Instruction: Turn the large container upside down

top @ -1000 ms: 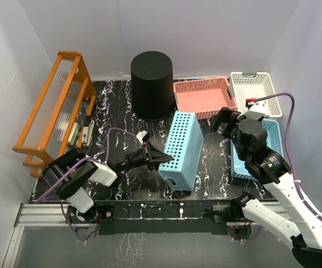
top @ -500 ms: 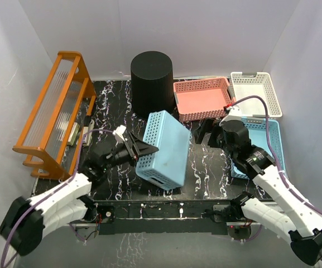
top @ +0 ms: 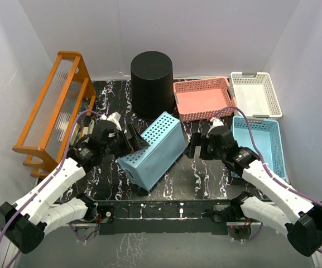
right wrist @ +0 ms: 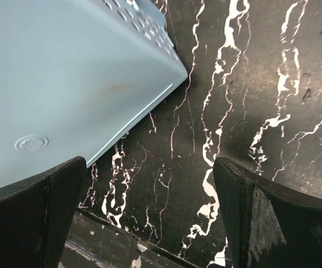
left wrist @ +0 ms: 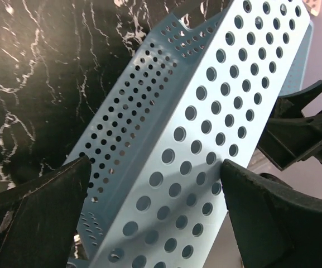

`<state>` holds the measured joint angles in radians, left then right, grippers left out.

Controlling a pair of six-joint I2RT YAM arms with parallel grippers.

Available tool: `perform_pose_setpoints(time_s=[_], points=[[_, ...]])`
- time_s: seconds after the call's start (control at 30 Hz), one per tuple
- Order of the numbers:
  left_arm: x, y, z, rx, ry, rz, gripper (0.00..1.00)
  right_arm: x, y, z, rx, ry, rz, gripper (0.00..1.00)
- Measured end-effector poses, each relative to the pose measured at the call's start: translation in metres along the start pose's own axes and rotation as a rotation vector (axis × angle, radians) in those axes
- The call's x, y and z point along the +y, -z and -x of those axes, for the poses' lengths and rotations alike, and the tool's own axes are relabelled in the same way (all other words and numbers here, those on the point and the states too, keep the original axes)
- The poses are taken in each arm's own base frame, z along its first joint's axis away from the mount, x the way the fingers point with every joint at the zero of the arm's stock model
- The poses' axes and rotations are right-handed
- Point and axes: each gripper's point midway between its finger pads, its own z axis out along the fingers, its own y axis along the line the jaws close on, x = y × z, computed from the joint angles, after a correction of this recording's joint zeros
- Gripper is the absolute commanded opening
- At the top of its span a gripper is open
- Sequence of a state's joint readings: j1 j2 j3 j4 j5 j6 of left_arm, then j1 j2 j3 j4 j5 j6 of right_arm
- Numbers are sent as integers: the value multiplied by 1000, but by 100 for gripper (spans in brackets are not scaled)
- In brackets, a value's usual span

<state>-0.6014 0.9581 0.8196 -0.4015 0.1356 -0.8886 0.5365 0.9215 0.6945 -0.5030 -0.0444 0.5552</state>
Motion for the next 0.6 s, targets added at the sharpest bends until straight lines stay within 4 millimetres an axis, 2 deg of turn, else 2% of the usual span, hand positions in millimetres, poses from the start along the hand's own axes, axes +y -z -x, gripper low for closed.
perform_pose_setpoints(time_s=[0.2,0.4,0.5,0.6], points=[[10,5,15,-54,-68,85,99,12,-9,-13,44,-34,80,98],[21,11,35,-92,-132,217,99,16,-29,-26,101,-72,118,98],[33,17,48,-125,-174,313,99,17,-34,-32,121,-84,131,98],[50,26,53,-133,-223,416,98,21,-36,-32,125,-94,152,98]])
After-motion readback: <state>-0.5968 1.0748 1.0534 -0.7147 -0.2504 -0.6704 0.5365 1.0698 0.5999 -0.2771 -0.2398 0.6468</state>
